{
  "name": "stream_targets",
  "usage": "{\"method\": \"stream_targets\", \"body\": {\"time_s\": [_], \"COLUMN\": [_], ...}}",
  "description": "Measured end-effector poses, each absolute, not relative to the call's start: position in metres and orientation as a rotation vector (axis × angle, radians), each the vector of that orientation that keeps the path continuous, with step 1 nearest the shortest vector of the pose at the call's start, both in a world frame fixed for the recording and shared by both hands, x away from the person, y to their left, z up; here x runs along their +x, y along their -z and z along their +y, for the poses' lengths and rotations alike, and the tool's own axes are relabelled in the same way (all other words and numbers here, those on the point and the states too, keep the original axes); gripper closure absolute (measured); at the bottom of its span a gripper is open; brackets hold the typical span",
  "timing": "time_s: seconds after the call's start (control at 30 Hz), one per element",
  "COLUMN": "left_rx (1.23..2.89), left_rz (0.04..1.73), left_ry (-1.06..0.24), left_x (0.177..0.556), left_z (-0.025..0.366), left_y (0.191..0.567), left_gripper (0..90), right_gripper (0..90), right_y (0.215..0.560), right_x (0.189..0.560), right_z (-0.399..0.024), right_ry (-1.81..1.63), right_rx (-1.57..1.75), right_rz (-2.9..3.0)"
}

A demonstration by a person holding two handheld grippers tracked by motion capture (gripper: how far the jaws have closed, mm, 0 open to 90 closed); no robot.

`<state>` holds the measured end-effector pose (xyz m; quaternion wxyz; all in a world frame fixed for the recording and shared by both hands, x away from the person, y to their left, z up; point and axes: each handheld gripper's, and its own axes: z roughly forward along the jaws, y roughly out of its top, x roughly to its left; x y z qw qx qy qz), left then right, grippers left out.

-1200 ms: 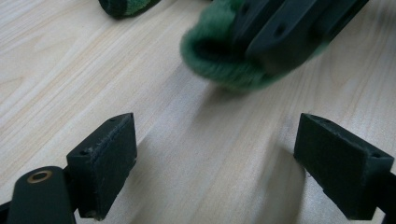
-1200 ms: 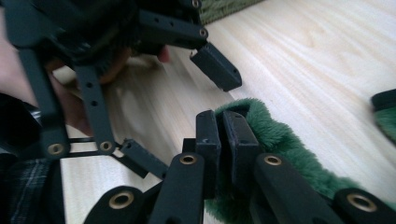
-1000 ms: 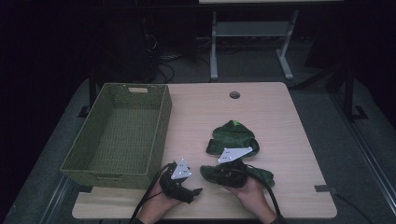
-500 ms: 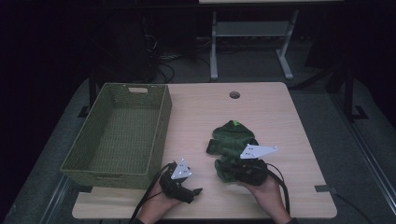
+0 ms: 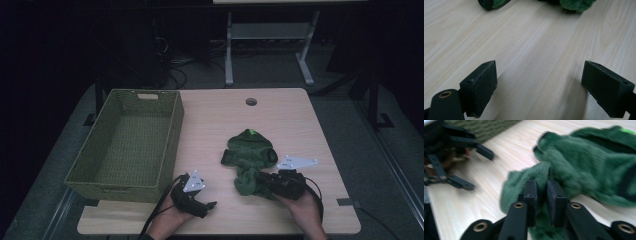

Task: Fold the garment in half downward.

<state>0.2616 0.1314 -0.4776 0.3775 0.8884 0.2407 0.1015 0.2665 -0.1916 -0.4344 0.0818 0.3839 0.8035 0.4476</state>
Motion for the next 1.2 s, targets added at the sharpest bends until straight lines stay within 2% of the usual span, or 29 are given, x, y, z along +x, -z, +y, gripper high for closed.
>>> {"method": "stream_targets", "body": {"time_s": [0.17, 0.37, 0.77, 1.2], "left_rx": [2.274, 2.270, 2.272, 2.273], "left_rz": [0.614, 0.615, 0.617, 0.618], "left_ry": [-0.261, -0.263, -0.260, -0.258], "left_x": [0.262, 0.262, 0.262, 0.262], "left_z": [0.132, 0.131, 0.131, 0.131], "left_y": [0.478, 0.478, 0.478, 0.477], "left_gripper": [12.4, 12.4, 12.4, 12.5], "right_gripper": [76.5, 81.9, 81.4, 79.6], "right_y": [0.429, 0.413, 0.453, 0.458], "right_x": [0.265, 0.267, 0.285, 0.290], "right_z": [-0.205, -0.196, -0.176, -0.179], "right_ry": [-1.324, -1.385, -1.139, -1.121], "right_rx": [1.164, 1.066, 1.133, 1.144], "right_rz": [2.344, 2.321, 2.440, 2.478]}}
